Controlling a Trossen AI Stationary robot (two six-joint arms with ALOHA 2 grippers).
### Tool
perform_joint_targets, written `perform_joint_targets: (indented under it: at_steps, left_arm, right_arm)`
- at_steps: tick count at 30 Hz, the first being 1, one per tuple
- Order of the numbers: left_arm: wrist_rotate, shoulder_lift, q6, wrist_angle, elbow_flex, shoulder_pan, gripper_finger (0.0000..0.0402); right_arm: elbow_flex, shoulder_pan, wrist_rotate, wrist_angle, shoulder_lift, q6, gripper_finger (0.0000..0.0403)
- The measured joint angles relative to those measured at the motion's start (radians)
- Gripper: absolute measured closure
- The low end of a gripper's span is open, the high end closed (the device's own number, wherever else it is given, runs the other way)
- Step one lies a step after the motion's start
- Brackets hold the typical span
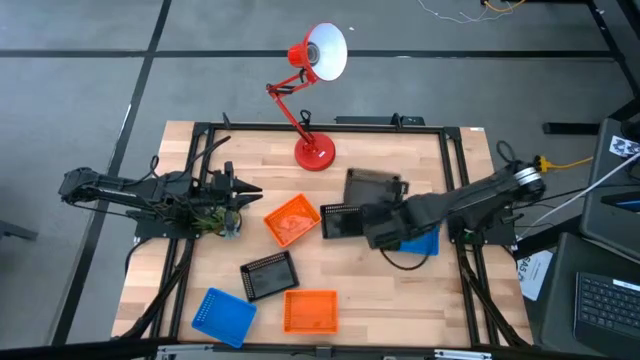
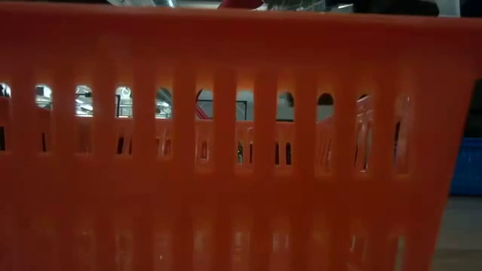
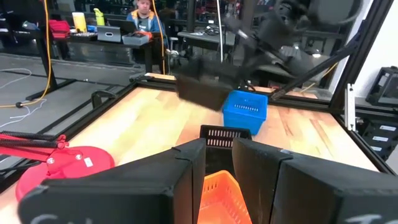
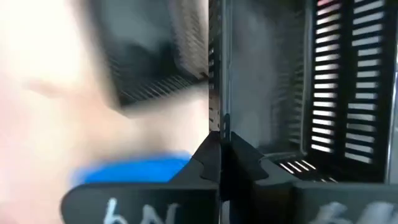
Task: Stack baskets by color
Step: Stack the bottom right black bin on the top right black bin
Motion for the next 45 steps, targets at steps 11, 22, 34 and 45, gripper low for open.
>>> perform_joint_targets:
  at_steps: [11,22,34,45]
  left_arm:
    - [0.000,0.000,0.002,0.000,0.000,0.000,0.0328]
    - [0.000,0.000,0.002,0.000,0.000,0.000,0.0328]
    - [-0.001,0.000,0.002,0.000,0.000,0.000,0.0328]
    - [-0.001,0.000,0.002,0.000,0.000,0.000,0.0328]
  right_arm:
    - [-0.245,-0.060,-0.125,0.429,-0.012,-0.215,0.0399]
    - [-0.177,-0.064,-0.185,0.501,0.060,-0.288,0.0399]
    - [-0.182,-0.064,-0.190,0.465,0.100,-0.170,0.0395]
    - [-0.182,-0.064,-0.231,0.464,0.100,-0.168,0.0292]
